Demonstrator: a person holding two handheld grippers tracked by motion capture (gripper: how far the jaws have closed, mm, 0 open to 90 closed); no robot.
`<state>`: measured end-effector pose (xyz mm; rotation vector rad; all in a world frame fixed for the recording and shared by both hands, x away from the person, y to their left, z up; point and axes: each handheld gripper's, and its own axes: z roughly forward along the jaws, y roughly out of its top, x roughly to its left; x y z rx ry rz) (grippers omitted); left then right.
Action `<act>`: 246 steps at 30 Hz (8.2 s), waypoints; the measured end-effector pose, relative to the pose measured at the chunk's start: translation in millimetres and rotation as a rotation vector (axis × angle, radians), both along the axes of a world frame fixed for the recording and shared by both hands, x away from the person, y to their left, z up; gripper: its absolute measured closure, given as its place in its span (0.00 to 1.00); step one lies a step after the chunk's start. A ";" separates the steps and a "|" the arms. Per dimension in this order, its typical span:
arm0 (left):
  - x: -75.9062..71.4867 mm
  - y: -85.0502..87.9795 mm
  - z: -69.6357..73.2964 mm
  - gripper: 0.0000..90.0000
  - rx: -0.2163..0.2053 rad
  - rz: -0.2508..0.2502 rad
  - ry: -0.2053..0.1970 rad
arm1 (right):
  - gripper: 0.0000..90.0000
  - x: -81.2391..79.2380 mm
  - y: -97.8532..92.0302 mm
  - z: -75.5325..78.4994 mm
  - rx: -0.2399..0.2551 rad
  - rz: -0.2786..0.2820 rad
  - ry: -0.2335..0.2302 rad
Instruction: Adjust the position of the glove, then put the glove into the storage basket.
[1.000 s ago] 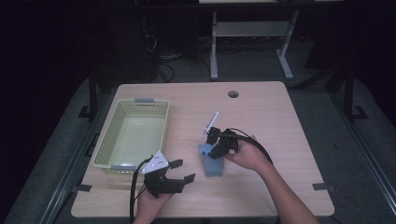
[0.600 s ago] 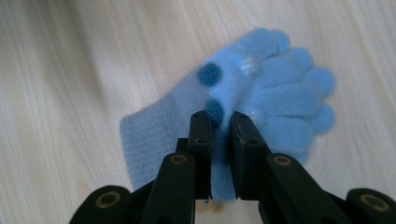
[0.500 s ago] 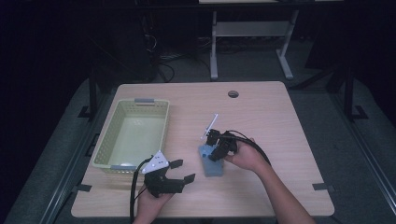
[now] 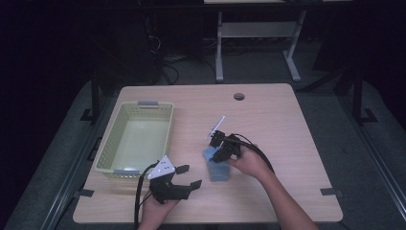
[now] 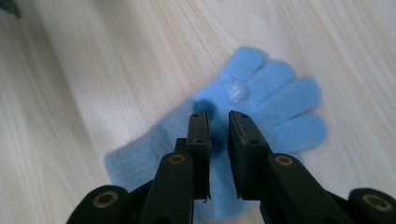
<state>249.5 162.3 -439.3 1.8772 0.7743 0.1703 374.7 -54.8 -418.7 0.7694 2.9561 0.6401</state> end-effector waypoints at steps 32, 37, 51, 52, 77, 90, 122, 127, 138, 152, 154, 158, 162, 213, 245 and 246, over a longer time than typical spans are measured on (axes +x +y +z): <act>39.5 -31.7 -8.5 0.28 -0.051 0.106 0.358 | 0.45 -22.7 -67.3 -3.1 0.294 -0.369 0.088; 50.1 -34.4 -13.6 0.26 -0.093 0.135 0.423 | 0.45 -27.7 -67.3 -5.4 0.339 -0.407 0.085; 66.1 -37.1 -27.8 0.40 -0.094 0.148 0.558 | 0.46 -31.0 -79.1 -28.1 0.435 -0.485 0.148; 66.6 -37.5 -28.9 0.41 -0.096 0.148 0.566 | 0.46 -31.1 -78.8 -29.3 0.433 -0.488 0.159; 71.7 -43.4 -37.9 0.55 -0.154 0.156 0.656 | 0.62 -35.2 -72.6 -45.5 0.459 -0.533 0.185; 71.8 -50.0 -41.4 0.66 -0.142 0.125 0.641 | 0.72 -41.1 -73.7 -51.0 0.498 -0.561 0.199; 87.6 -55.7 -46.1 0.87 -0.210 0.050 0.673 | 0.89 -48.2 -86.6 -55.0 0.626 -0.618 0.223; 89.4 -53.5 -43.4 0.87 -0.231 0.050 0.676 | 0.89 -48.2 -87.5 -52.3 0.644 -0.614 0.220; 89.9 -49.2 -23.3 0.87 -0.244 0.037 0.634 | 0.89 -47.5 -85.8 -33.7 0.680 -0.602 0.195; 90.2 -35.2 8.9 0.87 -0.261 0.020 0.576 | 0.89 -44.2 -76.0 -2.2 0.708 -0.560 0.158; 90.3 -30.6 14.5 0.87 -0.261 0.013 0.568 | 0.89 -43.1 -72.5 3.2 0.710 -0.549 0.150; 91.3 -25.2 20.1 0.87 -0.285 0.014 0.568 | 0.89 -40.4 -68.5 11.1 0.712 -0.531 0.153; 91.5 -21.3 25.6 0.87 -0.290 0.019 0.563 | 0.89 -37.9 -64.5 19.3 0.709 -0.515 0.144; 93.0 66.3 58.0 0.88 -0.359 0.065 0.494 | 0.89 -9.1 16.6 59.7 0.710 -0.366 0.144; 93.1 133.2 66.1 0.88 -0.361 0.108 0.478 | 0.89 7.7 83.7 64.6 0.729 -0.305 0.179; 93.1 133.2 66.1 0.88 -0.361 0.108 0.478 | 0.89 7.7 83.7 64.6 0.729 -0.305 0.179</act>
